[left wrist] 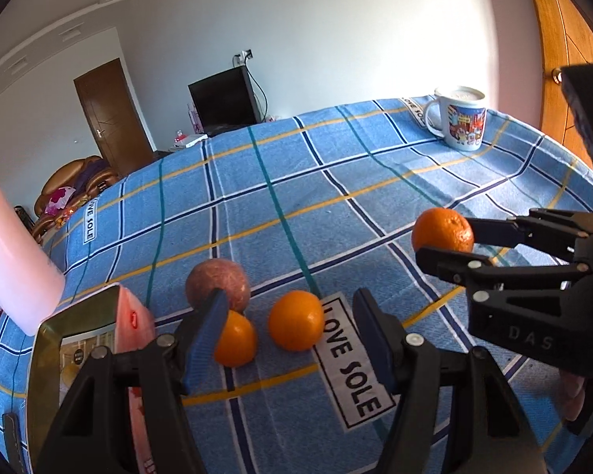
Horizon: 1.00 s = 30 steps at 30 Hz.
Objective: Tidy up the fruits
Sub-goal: 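Grasp a large orange with the right tool while the left tool grasps an orange, then carry both oranges over the tin box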
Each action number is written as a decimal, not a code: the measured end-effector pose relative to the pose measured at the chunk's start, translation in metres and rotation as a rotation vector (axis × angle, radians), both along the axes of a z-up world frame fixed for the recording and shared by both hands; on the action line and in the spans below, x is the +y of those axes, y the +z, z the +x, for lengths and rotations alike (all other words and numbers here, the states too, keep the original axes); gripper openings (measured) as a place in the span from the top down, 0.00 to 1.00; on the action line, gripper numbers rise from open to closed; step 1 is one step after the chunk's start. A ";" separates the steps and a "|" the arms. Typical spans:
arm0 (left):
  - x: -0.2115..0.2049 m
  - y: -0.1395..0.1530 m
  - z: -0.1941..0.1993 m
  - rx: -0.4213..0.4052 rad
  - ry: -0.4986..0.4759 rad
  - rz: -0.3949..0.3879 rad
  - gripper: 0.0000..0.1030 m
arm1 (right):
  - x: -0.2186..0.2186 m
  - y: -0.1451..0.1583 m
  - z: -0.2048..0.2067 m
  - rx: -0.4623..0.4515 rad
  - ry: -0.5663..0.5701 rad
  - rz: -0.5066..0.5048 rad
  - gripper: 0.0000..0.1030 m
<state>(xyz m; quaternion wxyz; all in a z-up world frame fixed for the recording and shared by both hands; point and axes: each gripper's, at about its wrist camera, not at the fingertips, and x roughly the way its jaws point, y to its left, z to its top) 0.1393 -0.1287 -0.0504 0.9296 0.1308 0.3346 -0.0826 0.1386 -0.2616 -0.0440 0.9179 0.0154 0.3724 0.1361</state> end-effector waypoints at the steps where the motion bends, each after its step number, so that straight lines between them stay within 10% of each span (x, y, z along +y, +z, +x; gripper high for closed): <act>1: -0.003 -0.002 0.003 0.006 0.000 0.009 0.39 | -0.003 0.000 -0.001 -0.003 -0.004 0.009 0.53; 10: -0.008 -0.022 0.027 0.107 0.022 0.021 0.64 | -0.002 0.005 -0.007 -0.045 -0.005 0.017 0.53; 30: 0.011 0.004 -0.004 -0.047 0.024 -0.164 0.65 | -0.006 0.021 -0.029 -0.185 0.004 0.052 0.53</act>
